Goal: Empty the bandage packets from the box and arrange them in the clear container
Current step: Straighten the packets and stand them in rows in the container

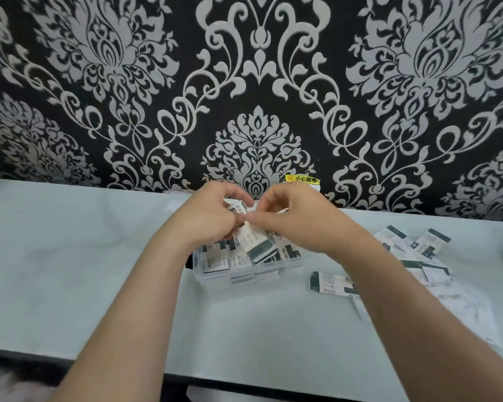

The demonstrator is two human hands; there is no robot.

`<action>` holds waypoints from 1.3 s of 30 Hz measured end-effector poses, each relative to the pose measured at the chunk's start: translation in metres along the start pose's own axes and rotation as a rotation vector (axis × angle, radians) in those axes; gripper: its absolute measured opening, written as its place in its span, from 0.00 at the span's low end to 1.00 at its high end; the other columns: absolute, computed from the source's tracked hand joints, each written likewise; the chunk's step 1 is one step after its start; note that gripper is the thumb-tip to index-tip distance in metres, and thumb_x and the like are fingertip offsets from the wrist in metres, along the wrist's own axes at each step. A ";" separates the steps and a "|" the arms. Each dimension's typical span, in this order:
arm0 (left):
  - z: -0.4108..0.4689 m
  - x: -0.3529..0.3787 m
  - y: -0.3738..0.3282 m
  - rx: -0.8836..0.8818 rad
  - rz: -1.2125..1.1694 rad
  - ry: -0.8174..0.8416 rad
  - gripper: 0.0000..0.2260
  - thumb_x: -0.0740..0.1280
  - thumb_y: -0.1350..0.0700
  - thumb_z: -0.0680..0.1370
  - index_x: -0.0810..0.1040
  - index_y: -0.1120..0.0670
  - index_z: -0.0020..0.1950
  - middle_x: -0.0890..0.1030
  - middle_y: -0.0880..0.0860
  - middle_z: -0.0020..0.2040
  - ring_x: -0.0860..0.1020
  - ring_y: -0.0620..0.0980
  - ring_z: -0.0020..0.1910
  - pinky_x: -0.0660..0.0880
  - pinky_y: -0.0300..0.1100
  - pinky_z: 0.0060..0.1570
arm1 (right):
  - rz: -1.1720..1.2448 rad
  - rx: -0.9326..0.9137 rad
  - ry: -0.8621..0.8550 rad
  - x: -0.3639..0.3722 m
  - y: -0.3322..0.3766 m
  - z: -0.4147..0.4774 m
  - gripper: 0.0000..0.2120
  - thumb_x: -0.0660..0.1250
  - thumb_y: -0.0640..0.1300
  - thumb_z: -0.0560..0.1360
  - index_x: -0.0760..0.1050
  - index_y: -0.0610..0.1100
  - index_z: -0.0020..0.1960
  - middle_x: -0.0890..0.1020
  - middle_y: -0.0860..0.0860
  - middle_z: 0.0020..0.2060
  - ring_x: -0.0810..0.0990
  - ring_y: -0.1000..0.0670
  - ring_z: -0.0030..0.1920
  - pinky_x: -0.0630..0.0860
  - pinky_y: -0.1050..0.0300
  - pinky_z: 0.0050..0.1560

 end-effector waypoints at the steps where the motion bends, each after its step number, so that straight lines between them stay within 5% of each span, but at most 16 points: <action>1: 0.000 0.000 0.001 0.005 0.011 -0.009 0.11 0.66 0.64 0.77 0.80 0.49 0.52 0.77 0.51 0.30 0.73 0.45 0.26 0.73 0.40 0.30 | 0.031 0.021 0.000 0.003 -0.002 0.005 0.13 0.72 0.55 0.72 0.79 0.46 0.43 0.81 0.56 0.37 0.77 0.60 0.35 0.71 0.64 0.39; 6: 0.004 -0.005 0.002 0.043 0.072 -0.070 0.11 0.67 0.64 0.77 0.80 0.48 0.51 0.79 0.52 0.34 0.75 0.47 0.29 0.74 0.42 0.33 | 0.160 0.157 0.067 0.018 -0.015 0.022 0.07 0.74 0.42 0.71 0.76 0.44 0.41 0.78 0.49 0.30 0.71 0.53 0.27 0.71 0.58 0.34; 12: 0.001 -0.011 -0.002 0.104 0.364 -0.219 0.15 0.73 0.57 0.73 0.78 0.44 0.58 0.80 0.45 0.46 0.78 0.45 0.44 0.73 0.41 0.46 | 0.207 0.328 0.095 0.030 -0.024 0.030 0.10 0.74 0.36 0.72 0.73 0.44 0.42 0.76 0.48 0.32 0.70 0.53 0.26 0.71 0.65 0.25; 16: -0.013 -0.036 -0.003 0.159 0.604 -0.314 0.04 0.74 0.49 0.72 0.80 0.42 0.44 0.75 0.45 0.47 0.72 0.48 0.51 0.72 0.46 0.50 | 0.074 0.372 0.130 0.038 -0.025 0.037 0.07 0.73 0.38 0.73 0.74 0.41 0.45 0.76 0.46 0.32 0.72 0.51 0.26 0.74 0.60 0.28; 18: -0.017 -0.041 0.006 0.101 0.654 -0.241 0.02 0.71 0.45 0.73 0.82 0.42 0.43 0.73 0.45 0.52 0.66 0.51 0.60 0.70 0.49 0.56 | 0.029 0.396 0.141 0.044 -0.026 0.039 0.08 0.72 0.37 0.73 0.76 0.37 0.50 0.77 0.43 0.34 0.74 0.48 0.30 0.79 0.54 0.38; 20: -0.020 -0.033 0.023 -0.034 0.654 -0.056 0.07 0.69 0.41 0.73 0.82 0.41 0.47 0.73 0.46 0.54 0.62 0.51 0.63 0.68 0.48 0.57 | 0.006 0.405 0.126 0.048 -0.026 0.041 0.09 0.71 0.36 0.74 0.75 0.36 0.52 0.78 0.43 0.34 0.76 0.47 0.30 0.79 0.54 0.38; 24: -0.020 -0.024 0.036 -0.105 0.658 0.046 0.07 0.67 0.38 0.73 0.81 0.38 0.45 0.80 0.46 0.51 0.70 0.50 0.57 0.74 0.46 0.55 | -0.110 0.373 0.094 0.052 -0.024 0.042 0.09 0.69 0.35 0.75 0.74 0.36 0.54 0.83 0.39 0.44 0.82 0.45 0.37 0.82 0.46 0.49; 27: -0.018 -0.020 0.033 -0.099 0.724 0.064 0.06 0.67 0.41 0.73 0.82 0.38 0.46 0.79 0.43 0.45 0.74 0.49 0.52 0.75 0.42 0.50 | -0.174 0.356 0.069 0.052 -0.024 0.043 0.08 0.67 0.34 0.75 0.74 0.38 0.53 0.83 0.40 0.46 0.85 0.43 0.43 0.82 0.44 0.48; 32: -0.016 -0.021 0.033 -0.100 0.741 0.035 0.08 0.69 0.41 0.72 0.81 0.43 0.44 0.79 0.42 0.39 0.77 0.45 0.43 0.71 0.39 0.40 | -0.368 0.297 0.015 0.050 -0.016 0.039 0.05 0.67 0.37 0.74 0.74 0.41 0.49 0.80 0.45 0.44 0.81 0.44 0.46 0.78 0.54 0.45; 39: -0.014 -0.019 0.030 -0.091 0.709 -0.051 0.05 0.70 0.44 0.72 0.82 0.43 0.45 0.77 0.42 0.37 0.76 0.50 0.47 0.70 0.40 0.39 | -0.536 0.222 0.005 0.050 -0.001 0.035 0.09 0.66 0.38 0.74 0.72 0.42 0.53 0.77 0.44 0.50 0.77 0.43 0.52 0.71 0.55 0.43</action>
Point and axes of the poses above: each hand's wrist, its own z-axis towards the middle knuckle, its own x-axis out of the palm, y = z × x, the point moved 6 cm from there along z, towards the middle knuckle
